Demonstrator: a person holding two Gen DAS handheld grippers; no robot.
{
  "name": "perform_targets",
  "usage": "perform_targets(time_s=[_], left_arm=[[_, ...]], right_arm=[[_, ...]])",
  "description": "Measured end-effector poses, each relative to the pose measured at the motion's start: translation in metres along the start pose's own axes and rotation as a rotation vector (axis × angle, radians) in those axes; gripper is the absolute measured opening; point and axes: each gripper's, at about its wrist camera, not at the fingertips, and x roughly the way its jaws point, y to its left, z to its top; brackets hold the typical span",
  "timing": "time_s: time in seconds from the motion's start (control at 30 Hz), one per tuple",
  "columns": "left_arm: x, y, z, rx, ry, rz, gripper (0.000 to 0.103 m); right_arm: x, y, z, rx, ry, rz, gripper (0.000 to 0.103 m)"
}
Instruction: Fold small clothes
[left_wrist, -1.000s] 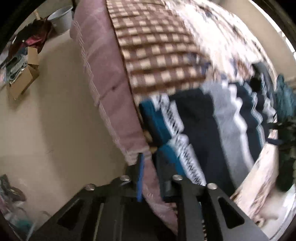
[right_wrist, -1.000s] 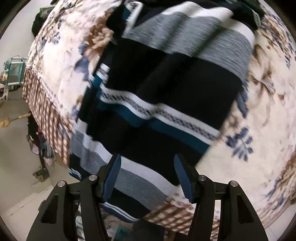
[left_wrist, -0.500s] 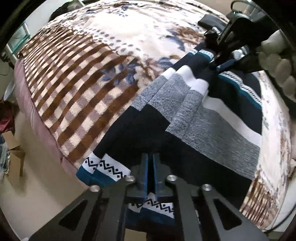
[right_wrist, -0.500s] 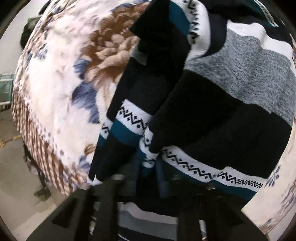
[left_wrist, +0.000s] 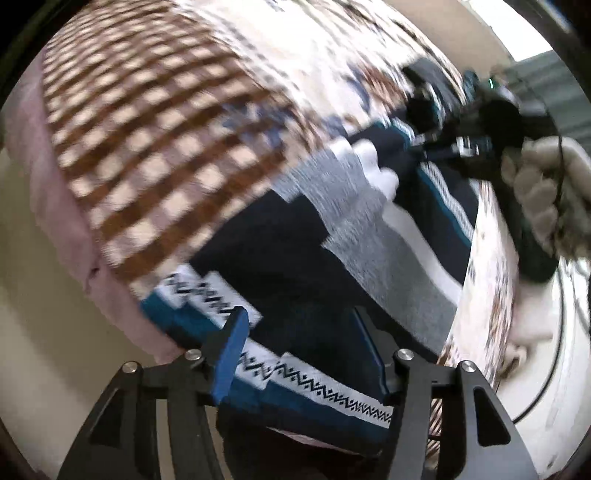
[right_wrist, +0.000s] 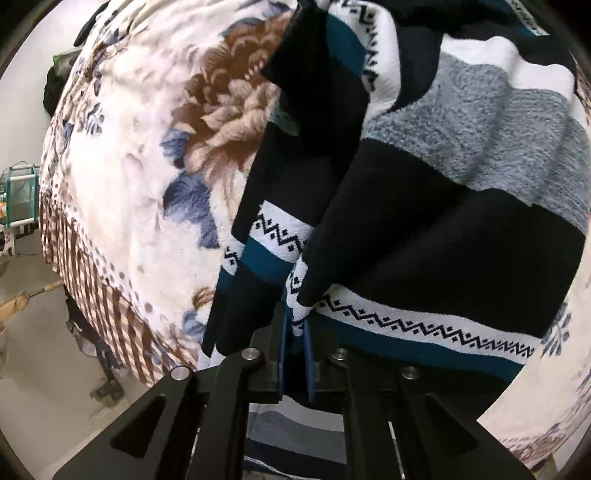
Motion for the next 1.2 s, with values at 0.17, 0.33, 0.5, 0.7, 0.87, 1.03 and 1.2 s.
perform_targets(time_s=[0.17,0.33,0.5,0.7,0.87,1.03,1.2], left_arm=[[0.026,-0.009,0.002,0.067,0.045,0.086,0.015],[0.008,-0.031,0.001,0.150,-0.048,0.169,0.006],[-0.030,-0.041,0.009,0.133,-0.119,0.167,0.006],[-0.034,-0.009,0.025,0.072,-0.105,0.170,0.006],[-0.006,0.025,0.038,0.016,0.010,0.153,0.011],[-0.025,0.052,0.036,-0.067,0.005,0.164,0.039],[-0.047,0.072,0.030,-0.165,0.019,0.016,0.050]], right_arm=[[0.008,-0.007,-0.003,0.002,0.038,0.005,0.012],[0.008,-0.005,-0.010,0.004,-0.002,0.025,0.008],[-0.007,0.002,-0.017,0.004,-0.055,0.055,0.007],[-0.023,0.023,-0.020,-0.021,-0.093,0.088,0.006],[0.002,0.038,-0.008,-0.024,-0.078,0.040,0.007],[0.013,0.033,-0.011,-0.078,-0.018,0.138,0.030],[-0.015,-0.005,-0.063,-0.118,-0.053,0.216,0.052]])
